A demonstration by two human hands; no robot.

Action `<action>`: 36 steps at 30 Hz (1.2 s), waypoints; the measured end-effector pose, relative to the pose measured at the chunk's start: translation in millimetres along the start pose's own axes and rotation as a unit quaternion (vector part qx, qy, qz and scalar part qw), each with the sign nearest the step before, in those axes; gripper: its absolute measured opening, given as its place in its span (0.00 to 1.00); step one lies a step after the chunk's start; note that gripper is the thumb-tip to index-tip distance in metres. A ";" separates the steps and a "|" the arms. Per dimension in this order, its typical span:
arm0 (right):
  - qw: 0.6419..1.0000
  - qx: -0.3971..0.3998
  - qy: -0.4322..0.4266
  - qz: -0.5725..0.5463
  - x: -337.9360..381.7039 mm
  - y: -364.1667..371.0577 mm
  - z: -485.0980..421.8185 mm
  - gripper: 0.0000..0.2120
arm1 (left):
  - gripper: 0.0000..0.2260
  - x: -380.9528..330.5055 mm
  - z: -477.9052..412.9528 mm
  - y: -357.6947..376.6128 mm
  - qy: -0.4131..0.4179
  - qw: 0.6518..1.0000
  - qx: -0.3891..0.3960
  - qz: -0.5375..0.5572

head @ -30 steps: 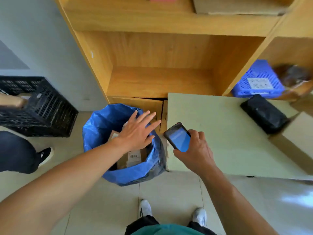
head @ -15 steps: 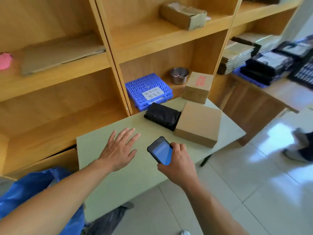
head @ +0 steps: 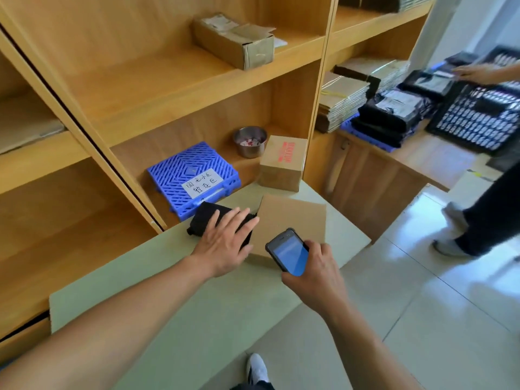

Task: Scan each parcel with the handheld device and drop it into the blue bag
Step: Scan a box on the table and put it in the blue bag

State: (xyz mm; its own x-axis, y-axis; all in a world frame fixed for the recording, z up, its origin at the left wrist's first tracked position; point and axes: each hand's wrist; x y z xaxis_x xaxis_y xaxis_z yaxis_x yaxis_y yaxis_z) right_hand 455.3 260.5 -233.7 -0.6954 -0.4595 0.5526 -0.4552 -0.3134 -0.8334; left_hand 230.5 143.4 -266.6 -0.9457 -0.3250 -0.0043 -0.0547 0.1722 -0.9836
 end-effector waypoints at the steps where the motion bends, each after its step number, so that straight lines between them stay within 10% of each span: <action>1: 1.000 0.001 0.005 0.008 -0.1 -1.4 -12.1 0.35 | 0.30 4.1 -14.4 2.1 0.001 1.000 0.004 0.004; 36: 0.997 0.038 -0.023 0.055 -114.5 -38.8 -380.2 0.37 | 0.42 -29.8 -399.1 127.8 -0.203 0.975 0.075 0.041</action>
State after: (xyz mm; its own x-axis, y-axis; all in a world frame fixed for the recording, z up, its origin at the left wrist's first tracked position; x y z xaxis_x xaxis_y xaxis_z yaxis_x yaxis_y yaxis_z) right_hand 341.1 641.2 -267.9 -0.7117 -0.5323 0.4584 -0.3319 -0.3203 -0.8873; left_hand 123.8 546.2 -320.1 -0.7390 -0.6619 -0.1256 0.0931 0.0843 -0.9921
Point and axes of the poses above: each hand's wrist, its own z-axis away from the middle knuckle, its own y-axis out of the palm, x = y × z, and after that the axes turned 12 degrees about -x, right-handed
